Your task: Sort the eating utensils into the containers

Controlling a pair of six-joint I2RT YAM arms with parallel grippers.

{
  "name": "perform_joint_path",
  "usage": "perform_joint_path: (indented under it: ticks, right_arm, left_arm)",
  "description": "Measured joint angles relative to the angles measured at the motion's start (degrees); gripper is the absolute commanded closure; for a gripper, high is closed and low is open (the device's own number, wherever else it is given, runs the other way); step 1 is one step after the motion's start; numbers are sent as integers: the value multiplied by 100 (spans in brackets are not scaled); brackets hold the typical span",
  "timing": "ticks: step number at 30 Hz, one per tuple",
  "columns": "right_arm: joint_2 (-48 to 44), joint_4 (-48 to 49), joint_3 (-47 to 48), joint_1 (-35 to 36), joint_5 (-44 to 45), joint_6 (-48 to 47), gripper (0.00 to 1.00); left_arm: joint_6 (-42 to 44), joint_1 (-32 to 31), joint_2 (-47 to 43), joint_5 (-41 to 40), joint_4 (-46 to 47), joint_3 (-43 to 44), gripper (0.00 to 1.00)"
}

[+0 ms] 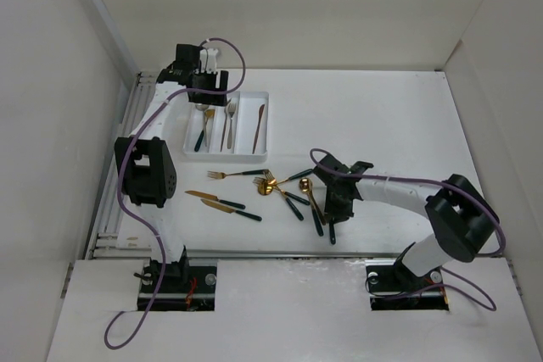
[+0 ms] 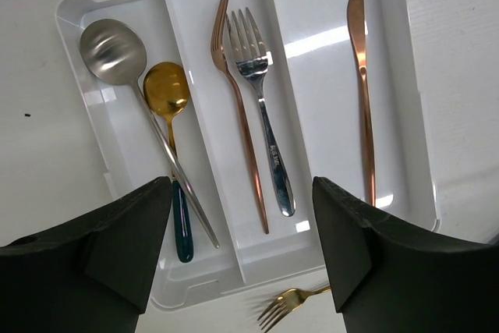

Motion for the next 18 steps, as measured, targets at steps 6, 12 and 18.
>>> perform_joint_path:
  ticks: [6, 12, 18]
  right_arm:
    - [109, -42, 66, 2, 2, 17, 94]
    - [254, -173, 240, 35, 33, 55, 100]
    - [496, -861, 1178, 2, 927, -2, 100]
  left_arm:
    - [2, -22, 0, -31, 0, 0, 30]
    - [2, -22, 0, -48, -2, 0, 30]
    - [201, -22, -15, 190, -251, 153, 30]
